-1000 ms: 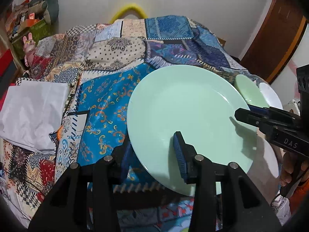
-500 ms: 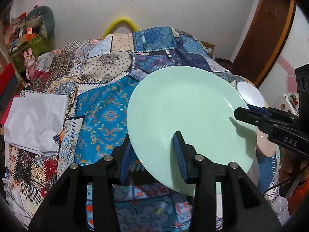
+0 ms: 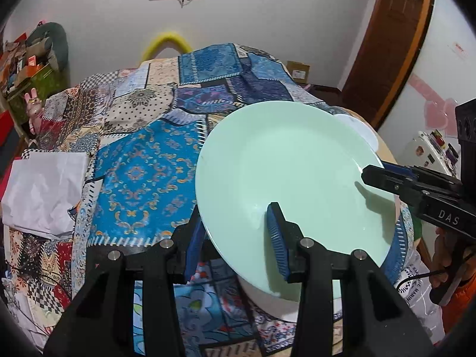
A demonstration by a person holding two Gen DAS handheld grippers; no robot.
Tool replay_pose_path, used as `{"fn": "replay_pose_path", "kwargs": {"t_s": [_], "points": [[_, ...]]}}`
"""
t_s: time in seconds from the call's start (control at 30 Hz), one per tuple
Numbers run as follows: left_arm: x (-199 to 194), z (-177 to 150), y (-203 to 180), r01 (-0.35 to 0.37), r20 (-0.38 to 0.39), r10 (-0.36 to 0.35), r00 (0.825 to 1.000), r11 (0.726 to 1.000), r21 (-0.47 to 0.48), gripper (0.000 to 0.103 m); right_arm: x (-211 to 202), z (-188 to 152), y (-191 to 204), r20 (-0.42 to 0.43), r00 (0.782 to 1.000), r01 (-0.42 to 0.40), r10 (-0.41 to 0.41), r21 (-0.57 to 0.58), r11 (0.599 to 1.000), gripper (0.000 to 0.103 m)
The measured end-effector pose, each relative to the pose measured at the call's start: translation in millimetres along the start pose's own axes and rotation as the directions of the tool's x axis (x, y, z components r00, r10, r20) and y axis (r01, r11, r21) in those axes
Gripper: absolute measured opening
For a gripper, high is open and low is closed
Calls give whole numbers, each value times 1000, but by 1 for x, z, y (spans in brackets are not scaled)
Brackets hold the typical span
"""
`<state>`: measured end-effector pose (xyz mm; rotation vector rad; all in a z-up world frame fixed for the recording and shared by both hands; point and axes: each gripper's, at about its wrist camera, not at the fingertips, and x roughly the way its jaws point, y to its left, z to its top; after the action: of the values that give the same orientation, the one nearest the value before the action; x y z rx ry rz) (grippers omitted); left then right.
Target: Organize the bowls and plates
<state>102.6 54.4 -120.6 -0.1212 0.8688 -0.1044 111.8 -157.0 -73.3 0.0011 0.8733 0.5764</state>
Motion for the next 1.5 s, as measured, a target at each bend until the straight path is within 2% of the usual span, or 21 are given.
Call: {"fn": "replay_pose_path", "kwargs": {"t_s": [0.33,0.7,1.13,1.5], "points": [[3,-18,-27,36,-26,-35,999,999,17,41,-19,-25,-18,6,1000,19,-19,43,999,31],[22,-41,-40,42,-83,-40,996,999,22,41,-16,-55,-31,-27,1000,15,-13,90,996,31],[44,-58,-37,32,-133,-31,991,999,3,41,4,-79,-39,-91,996,8,3,124,992,31],[53,-63,-32,17,-157,-17,987,1000,-4,41,13,-85,-41,-117,993,-7,23,138,990,31]]}}
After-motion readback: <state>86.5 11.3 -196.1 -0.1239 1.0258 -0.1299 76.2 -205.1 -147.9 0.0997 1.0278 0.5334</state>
